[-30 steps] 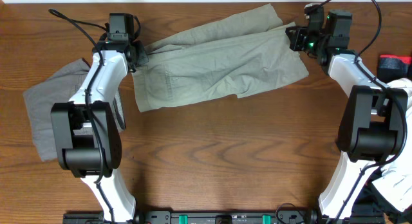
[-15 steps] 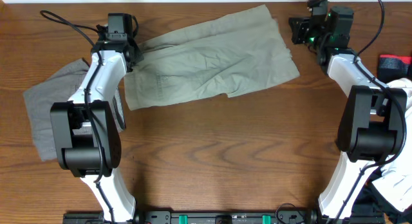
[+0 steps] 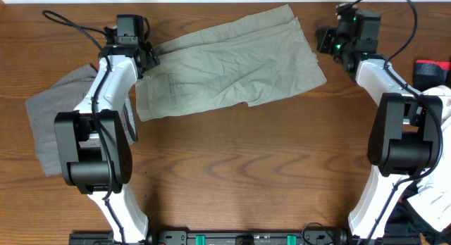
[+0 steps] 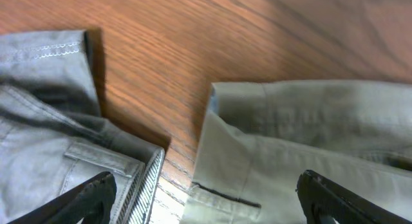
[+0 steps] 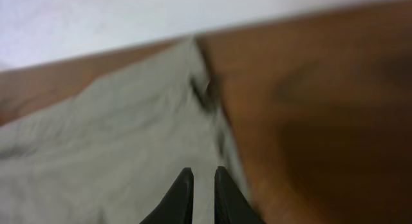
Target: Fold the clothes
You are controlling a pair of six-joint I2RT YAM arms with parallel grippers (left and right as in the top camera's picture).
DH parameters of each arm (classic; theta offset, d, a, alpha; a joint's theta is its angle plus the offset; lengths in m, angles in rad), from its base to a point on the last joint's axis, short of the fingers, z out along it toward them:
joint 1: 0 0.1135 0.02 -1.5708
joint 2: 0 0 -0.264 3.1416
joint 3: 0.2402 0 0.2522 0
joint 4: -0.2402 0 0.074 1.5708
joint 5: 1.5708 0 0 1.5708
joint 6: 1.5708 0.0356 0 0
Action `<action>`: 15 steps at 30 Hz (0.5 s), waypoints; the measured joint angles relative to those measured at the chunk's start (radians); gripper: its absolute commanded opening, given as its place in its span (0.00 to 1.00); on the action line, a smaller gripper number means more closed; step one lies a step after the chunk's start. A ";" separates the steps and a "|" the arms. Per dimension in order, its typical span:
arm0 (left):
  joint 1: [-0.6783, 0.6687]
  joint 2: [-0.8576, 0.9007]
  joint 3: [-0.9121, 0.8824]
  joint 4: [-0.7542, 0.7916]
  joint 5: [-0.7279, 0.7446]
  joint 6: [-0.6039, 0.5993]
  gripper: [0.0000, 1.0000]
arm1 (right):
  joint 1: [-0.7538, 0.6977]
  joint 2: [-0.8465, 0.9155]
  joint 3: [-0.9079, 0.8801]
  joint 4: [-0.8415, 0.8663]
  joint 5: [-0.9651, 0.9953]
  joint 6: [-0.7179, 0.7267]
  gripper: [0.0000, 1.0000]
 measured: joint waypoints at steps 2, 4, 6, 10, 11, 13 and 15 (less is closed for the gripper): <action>0.000 -0.008 0.000 -0.029 0.056 0.064 0.70 | 0.000 0.000 0.001 -0.080 -0.041 0.010 0.20; 0.000 -0.018 0.000 -0.075 0.110 0.106 0.61 | 0.002 0.000 0.001 -0.150 -0.064 0.011 0.29; 0.000 -0.027 0.000 -0.124 0.167 0.138 0.49 | 0.012 0.000 0.000 -0.225 -0.079 -0.008 0.34; -0.001 -0.026 -0.004 -0.183 0.267 0.174 0.23 | 0.062 0.002 0.001 -0.349 -0.072 -0.077 0.20; -0.002 -0.024 -0.006 -0.188 0.288 0.179 0.19 | 0.077 0.004 0.001 -0.368 -0.056 -0.085 0.19; -0.005 -0.018 -0.009 -0.204 0.328 0.194 0.14 | 0.108 0.011 0.001 -0.399 -0.011 -0.096 0.16; -0.011 -0.013 -0.013 -0.217 0.353 0.198 0.13 | 0.125 0.019 0.001 -0.419 0.030 -0.095 0.09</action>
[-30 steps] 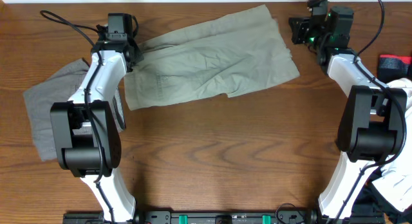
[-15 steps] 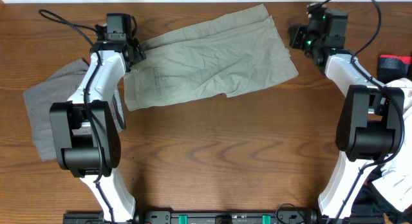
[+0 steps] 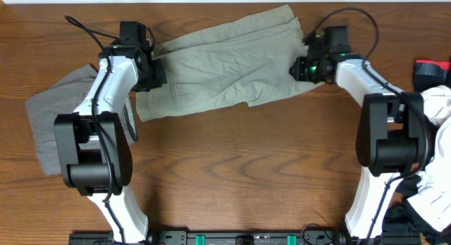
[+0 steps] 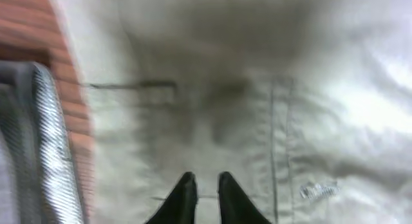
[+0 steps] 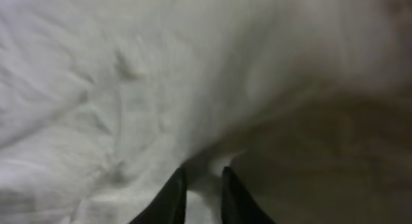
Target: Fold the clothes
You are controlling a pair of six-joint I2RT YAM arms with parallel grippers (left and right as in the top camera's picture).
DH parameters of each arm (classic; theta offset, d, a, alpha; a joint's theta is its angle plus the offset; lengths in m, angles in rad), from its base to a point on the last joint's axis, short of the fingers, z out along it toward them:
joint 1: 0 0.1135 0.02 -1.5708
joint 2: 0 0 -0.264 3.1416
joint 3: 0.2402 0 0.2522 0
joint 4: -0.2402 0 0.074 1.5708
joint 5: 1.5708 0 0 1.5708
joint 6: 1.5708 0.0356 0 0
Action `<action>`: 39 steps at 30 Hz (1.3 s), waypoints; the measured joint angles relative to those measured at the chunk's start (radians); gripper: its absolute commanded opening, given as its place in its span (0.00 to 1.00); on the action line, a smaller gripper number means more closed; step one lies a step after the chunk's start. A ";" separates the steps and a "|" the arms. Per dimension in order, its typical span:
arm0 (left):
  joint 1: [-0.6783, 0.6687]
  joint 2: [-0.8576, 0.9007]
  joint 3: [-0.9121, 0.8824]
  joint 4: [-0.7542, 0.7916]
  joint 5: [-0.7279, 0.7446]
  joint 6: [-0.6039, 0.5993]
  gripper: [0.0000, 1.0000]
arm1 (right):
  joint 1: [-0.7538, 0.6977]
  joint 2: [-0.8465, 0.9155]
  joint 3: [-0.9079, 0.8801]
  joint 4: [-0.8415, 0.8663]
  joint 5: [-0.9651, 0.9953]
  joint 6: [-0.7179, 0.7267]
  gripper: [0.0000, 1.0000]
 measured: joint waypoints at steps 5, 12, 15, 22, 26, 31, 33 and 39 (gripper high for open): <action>-0.024 0.002 -0.004 -0.043 0.031 0.020 0.12 | 0.006 0.016 0.016 -0.087 0.089 0.066 0.02; -0.041 0.002 -0.005 -0.123 0.044 0.042 0.12 | 0.006 0.000 0.008 -0.190 0.114 0.135 0.02; -0.041 0.001 -0.005 -0.148 0.043 0.058 0.12 | 0.006 -0.030 -0.024 -0.268 0.108 0.139 0.02; -0.041 -0.019 -0.005 -0.164 0.043 0.080 0.14 | 0.026 -0.163 -0.220 -0.299 0.072 0.133 0.02; -0.041 -0.052 -0.005 -0.178 0.043 0.086 0.15 | 0.092 -0.296 -0.390 -0.269 0.091 0.133 0.02; -0.041 -0.110 -0.005 -0.216 0.044 0.094 0.17 | 0.174 -0.532 -0.575 -0.238 0.151 0.144 0.09; -0.041 -0.136 -0.005 -0.226 0.043 0.094 0.17 | 0.167 -0.642 -0.586 -0.199 0.182 0.167 0.21; -0.041 -0.175 -0.005 -0.226 0.043 0.100 0.32 | 0.046 -0.873 -0.567 0.011 0.235 0.197 0.56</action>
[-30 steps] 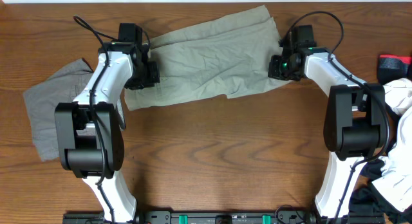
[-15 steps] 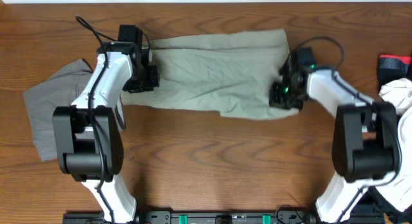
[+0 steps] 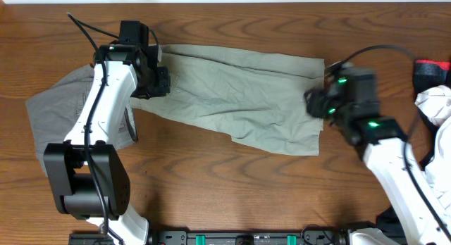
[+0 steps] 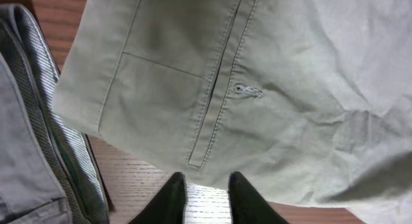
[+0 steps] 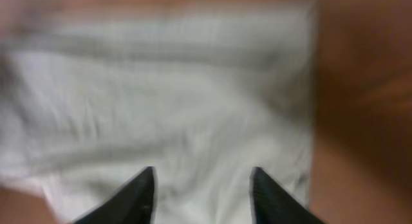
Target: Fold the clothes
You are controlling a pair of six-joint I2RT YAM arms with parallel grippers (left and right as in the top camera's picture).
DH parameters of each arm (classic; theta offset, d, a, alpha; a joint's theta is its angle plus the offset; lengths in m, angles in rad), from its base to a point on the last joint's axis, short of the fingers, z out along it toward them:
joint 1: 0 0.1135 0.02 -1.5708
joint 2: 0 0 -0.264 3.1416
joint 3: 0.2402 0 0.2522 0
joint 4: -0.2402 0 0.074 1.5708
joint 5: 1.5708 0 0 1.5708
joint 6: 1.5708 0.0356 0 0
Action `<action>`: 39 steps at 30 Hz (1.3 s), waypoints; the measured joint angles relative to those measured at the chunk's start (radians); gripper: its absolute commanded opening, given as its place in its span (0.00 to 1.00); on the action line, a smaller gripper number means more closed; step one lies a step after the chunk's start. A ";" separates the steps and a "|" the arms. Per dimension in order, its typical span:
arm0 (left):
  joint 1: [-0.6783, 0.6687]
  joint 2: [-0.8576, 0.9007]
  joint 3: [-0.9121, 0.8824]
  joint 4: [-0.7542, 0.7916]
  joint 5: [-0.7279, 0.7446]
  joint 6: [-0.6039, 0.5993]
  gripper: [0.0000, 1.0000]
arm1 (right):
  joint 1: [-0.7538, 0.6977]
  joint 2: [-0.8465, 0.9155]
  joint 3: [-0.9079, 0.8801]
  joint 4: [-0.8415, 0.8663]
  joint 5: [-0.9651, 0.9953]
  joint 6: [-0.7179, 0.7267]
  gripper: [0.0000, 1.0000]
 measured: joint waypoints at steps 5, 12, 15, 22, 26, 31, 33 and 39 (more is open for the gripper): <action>0.000 0.000 0.000 0.001 0.000 -0.002 0.38 | -0.139 0.072 0.002 0.081 0.020 0.008 0.63; 0.000 0.000 0.000 0.003 0.004 -0.002 0.38 | -0.222 0.343 0.000 0.306 -0.115 -0.041 0.67; 0.000 0.000 0.000 0.003 0.005 -0.002 0.38 | -0.222 0.454 -0.002 0.435 -0.216 -0.064 0.64; 0.000 0.000 0.000 0.003 0.013 -0.002 0.38 | -0.222 0.561 -0.003 0.553 -0.313 -0.058 0.56; 0.000 0.000 0.000 0.003 0.016 -0.002 0.38 | -0.222 0.566 -0.003 0.563 -0.301 -0.051 0.53; 0.000 0.000 0.000 0.003 0.016 -0.002 0.38 | -0.222 0.566 -0.003 0.573 -0.294 -0.048 0.52; 0.000 0.000 0.000 0.003 0.016 -0.002 0.38 | -0.221 0.566 -0.003 0.575 -0.293 -0.049 0.49; 0.000 0.000 0.000 0.003 0.016 -0.002 0.38 | -0.207 0.566 -0.003 0.577 -0.286 -0.061 0.33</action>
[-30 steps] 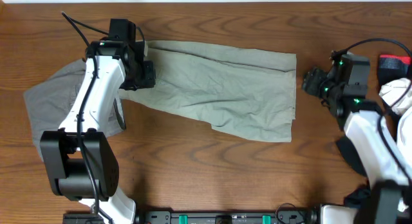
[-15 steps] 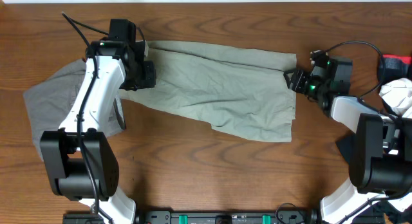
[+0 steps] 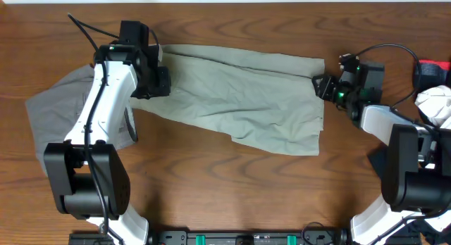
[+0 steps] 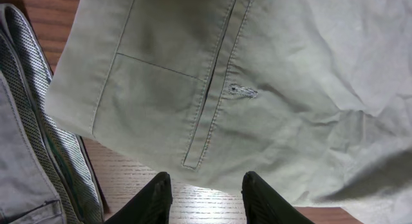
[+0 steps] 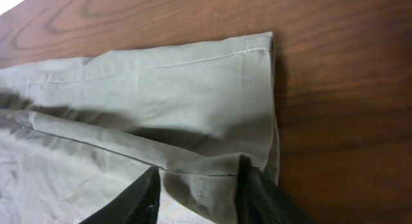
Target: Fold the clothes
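Observation:
Olive shorts (image 3: 239, 97) lie spread flat across the back of the wooden table (image 3: 225, 189). My left gripper (image 3: 158, 82) stands at their left, waistband end. In the left wrist view it (image 4: 207, 201) is open over bare wood, just off the edge by the back pocket (image 4: 212, 89). My right gripper (image 3: 323, 86) is at the right leg hem. The right wrist view shows it (image 5: 196, 198) open, with a raised fold of the hem (image 5: 215, 182) lying between its fingers.
A grey garment (image 3: 56, 125) lies crumpled at the left, partly under the left arm, and shows beside the shorts (image 4: 26, 153). A red and black object (image 3: 431, 67) and white cloth (image 3: 437, 101) sit at the right edge.
My left gripper's jaws have spread wider at the same spot. The right gripper has moved up to the shorts' right hem, still open. The shorts lie as before.
At first the shorts lay slanted at the back, my left gripper open by the waistband, the right shut off to their right. Then both grippers were shut down on the cloth. Later the shorts lay stretched out flat with the right gripper open. Now both are open at the ends.

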You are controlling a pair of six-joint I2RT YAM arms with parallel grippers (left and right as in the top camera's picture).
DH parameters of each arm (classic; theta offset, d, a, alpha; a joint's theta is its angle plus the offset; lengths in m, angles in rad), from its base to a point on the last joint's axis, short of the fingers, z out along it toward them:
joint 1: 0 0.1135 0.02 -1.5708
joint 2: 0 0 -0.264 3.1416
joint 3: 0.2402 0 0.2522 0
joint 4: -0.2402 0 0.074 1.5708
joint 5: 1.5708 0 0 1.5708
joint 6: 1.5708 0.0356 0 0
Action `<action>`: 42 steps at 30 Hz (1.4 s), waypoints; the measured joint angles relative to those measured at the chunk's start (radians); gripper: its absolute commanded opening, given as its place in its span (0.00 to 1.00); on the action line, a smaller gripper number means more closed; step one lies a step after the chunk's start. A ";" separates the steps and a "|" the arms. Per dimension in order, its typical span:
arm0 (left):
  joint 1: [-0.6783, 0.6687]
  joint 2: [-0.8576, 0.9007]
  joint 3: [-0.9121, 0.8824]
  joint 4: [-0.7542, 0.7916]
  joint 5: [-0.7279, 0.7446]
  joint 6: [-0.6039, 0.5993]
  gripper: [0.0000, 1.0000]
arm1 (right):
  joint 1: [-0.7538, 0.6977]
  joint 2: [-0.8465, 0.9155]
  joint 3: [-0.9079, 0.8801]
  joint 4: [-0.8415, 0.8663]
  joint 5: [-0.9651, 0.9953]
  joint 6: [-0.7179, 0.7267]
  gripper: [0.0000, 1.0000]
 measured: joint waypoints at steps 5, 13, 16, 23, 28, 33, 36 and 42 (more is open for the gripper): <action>0.000 0.000 0.000 0.000 0.000 0.000 0.38 | 0.006 0.000 0.000 0.002 0.003 -0.007 0.16; 0.000 0.000 0.000 -0.002 0.001 0.000 0.38 | 0.006 0.000 0.000 0.068 -0.047 -0.012 0.01; 0.000 0.000 0.000 -0.003 0.002 0.000 0.39 | 0.003 -0.007 0.000 0.094 -0.101 -0.011 0.01; 0.000 0.000 0.000 0.000 0.003 0.000 0.40 | -0.008 -0.172 0.000 0.103 -0.201 0.042 0.01; 0.000 0.000 0.000 0.008 0.003 0.002 0.43 | -0.008 -0.276 0.017 0.105 -0.192 0.079 0.01; 0.000 0.000 0.000 0.010 0.003 0.000 0.47 | -0.008 -0.242 0.021 0.068 -0.098 0.104 0.01; 0.000 0.000 0.000 0.011 0.003 0.002 0.50 | -0.008 -0.170 0.021 0.107 -0.051 0.109 0.01; 0.000 0.000 0.000 0.016 0.003 0.000 0.51 | -0.008 0.015 0.020 0.277 -0.012 0.119 0.05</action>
